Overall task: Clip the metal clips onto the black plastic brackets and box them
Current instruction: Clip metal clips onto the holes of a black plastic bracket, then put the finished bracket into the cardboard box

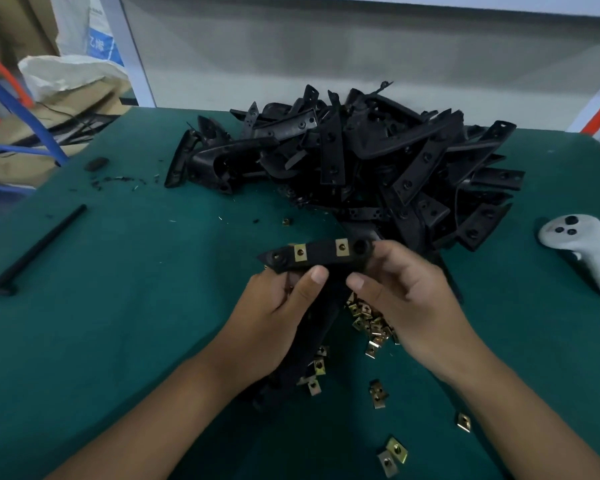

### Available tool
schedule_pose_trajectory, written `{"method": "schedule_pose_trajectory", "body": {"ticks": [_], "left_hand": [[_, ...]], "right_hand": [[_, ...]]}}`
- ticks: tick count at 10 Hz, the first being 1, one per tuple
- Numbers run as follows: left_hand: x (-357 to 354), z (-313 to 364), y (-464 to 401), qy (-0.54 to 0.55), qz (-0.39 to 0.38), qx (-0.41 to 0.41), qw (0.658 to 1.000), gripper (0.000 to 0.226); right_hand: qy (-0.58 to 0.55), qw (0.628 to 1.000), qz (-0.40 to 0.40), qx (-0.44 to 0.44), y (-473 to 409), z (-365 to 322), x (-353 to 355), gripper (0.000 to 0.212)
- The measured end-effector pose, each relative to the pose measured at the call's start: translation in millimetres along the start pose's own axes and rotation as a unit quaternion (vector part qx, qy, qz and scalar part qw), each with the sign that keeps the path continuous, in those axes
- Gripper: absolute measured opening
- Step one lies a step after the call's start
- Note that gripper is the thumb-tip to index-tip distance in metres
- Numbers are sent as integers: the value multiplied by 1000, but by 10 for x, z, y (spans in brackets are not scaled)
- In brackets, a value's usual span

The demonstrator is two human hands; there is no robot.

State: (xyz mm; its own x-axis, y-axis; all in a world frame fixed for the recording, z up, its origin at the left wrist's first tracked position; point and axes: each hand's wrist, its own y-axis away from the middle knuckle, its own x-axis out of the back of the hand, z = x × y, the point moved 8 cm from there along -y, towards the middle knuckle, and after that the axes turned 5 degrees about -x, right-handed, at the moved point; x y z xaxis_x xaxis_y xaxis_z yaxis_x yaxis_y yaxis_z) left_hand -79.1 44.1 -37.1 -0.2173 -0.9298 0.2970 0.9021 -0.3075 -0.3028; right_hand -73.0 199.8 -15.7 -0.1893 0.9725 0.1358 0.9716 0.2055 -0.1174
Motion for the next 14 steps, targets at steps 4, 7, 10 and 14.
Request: {"method": "schedule_pose_trajectory", "body": {"ticks": [4, 7, 10, 14], "left_hand": [[-286, 543, -30, 84, 23, -38, 996, 17], [-2531, 1376, 437, 251, -203, -7, 946, 28], [-4134, 1635, 1551, 168, -489, 65, 854, 51], [-1495, 1237, -27, 34, -288, -27, 957, 15]], "right_hand": [[54, 997, 59, 5, 464, -350, 504, 10], [42, 873, 486, -17, 2846, -414, 1729, 25], [108, 657, 730, -156, 5170, -4, 2202, 30], [286, 811, 499, -104, 3102, 466, 1896, 23]]}}
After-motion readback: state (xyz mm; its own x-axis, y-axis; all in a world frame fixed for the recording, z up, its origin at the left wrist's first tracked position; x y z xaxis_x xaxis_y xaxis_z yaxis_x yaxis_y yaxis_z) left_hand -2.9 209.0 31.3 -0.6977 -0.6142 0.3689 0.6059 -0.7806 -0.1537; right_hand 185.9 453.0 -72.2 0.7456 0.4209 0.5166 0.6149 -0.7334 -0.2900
